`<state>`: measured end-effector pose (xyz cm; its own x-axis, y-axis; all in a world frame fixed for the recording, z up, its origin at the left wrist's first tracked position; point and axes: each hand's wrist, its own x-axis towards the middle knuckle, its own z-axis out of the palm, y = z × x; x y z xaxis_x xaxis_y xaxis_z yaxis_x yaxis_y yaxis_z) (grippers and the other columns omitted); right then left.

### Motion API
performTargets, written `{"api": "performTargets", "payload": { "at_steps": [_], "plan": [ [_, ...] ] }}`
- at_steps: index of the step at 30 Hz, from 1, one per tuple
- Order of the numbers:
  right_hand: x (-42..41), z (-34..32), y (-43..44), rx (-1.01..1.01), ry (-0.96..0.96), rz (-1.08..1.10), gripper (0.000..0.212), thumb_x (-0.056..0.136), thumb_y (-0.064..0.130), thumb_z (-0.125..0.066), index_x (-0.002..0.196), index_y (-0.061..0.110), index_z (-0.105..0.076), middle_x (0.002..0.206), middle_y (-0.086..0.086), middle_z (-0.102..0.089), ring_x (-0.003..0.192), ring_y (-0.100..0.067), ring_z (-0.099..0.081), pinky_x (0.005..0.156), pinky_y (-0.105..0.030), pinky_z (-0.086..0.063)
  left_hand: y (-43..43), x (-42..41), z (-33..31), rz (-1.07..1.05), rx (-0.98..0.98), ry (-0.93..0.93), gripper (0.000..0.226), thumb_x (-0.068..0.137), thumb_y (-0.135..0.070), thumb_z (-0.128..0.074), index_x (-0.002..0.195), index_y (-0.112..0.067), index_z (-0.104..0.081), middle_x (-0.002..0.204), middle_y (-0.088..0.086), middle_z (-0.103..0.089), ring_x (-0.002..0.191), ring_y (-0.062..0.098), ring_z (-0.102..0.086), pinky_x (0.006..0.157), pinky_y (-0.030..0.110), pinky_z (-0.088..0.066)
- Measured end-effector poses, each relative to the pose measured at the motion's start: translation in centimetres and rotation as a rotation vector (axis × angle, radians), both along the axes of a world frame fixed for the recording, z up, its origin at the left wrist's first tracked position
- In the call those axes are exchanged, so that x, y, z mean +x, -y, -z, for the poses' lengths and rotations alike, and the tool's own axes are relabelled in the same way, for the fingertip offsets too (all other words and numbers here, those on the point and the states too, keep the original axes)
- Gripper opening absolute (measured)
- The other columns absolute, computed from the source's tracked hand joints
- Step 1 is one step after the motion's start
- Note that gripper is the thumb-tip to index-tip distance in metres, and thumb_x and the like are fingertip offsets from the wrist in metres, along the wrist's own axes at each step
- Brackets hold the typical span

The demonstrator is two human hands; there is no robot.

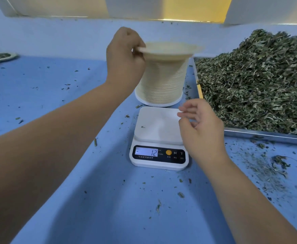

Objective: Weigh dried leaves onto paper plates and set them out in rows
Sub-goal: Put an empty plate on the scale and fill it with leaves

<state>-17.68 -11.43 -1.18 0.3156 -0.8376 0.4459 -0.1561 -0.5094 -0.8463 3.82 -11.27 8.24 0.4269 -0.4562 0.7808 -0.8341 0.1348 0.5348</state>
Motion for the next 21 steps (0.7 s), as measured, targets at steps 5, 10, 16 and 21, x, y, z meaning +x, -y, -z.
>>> {"api": "performTargets", "payload": {
  "at_steps": [5,10,16,21],
  "plan": [
    [0.0,-1.7,0.6,0.468,0.434,-0.011,0.023,0.105,0.029,-0.045,0.103,0.016,-0.064,0.066,-0.002,-0.066,0.057,-0.018,-0.064,0.058,-0.032,-0.053,-3.9,-1.6,4.2,0.129,-0.068,-0.147,0.024,0.073,0.008,-0.059,0.075,-0.010,-0.075,0.093,-0.009,-0.051,0.086,-0.003,-0.050,0.071,0.019,-0.039],
    [-0.6,-2.3,0.6,0.685,0.591,-0.166,0.055,0.102,0.056,-0.038,0.102,0.010,-0.069,0.054,0.002,-0.041,0.045,-0.016,-0.031,0.042,-0.023,-0.030,-6.9,-2.3,7.6,0.180,0.027,-0.134,0.020,0.072,0.001,-0.062,0.074,-0.011,-0.077,0.091,-0.010,-0.051,0.086,0.010,-0.054,0.071,0.028,-0.044],
    [-0.4,-1.5,0.6,0.679,0.440,-0.116,0.034,0.098,0.015,-0.054,0.065,0.020,-0.057,0.051,0.002,-0.038,0.041,-0.013,-0.025,0.038,-0.020,-0.020,-7.7,-1.7,9.8,0.191,0.123,-0.376,0.033,0.084,0.006,-0.072,0.090,-0.027,-0.076,0.101,-0.009,-0.067,0.090,-0.001,-0.065,0.082,0.014,-0.051],
    [-0.6,-0.9,1.2,0.661,0.314,-0.094,0.021,0.098,0.011,-0.054,0.079,0.012,-0.062,0.052,0.000,-0.045,0.042,-0.013,-0.031,0.037,-0.019,-0.021,-8.0,-0.2,10.1,0.369,0.074,-1.000,0.034,0.082,0.015,-0.062,0.102,-0.010,-0.074,0.098,0.005,-0.080,0.099,0.019,-0.076,0.084,0.024,-0.058]
  ]
}}
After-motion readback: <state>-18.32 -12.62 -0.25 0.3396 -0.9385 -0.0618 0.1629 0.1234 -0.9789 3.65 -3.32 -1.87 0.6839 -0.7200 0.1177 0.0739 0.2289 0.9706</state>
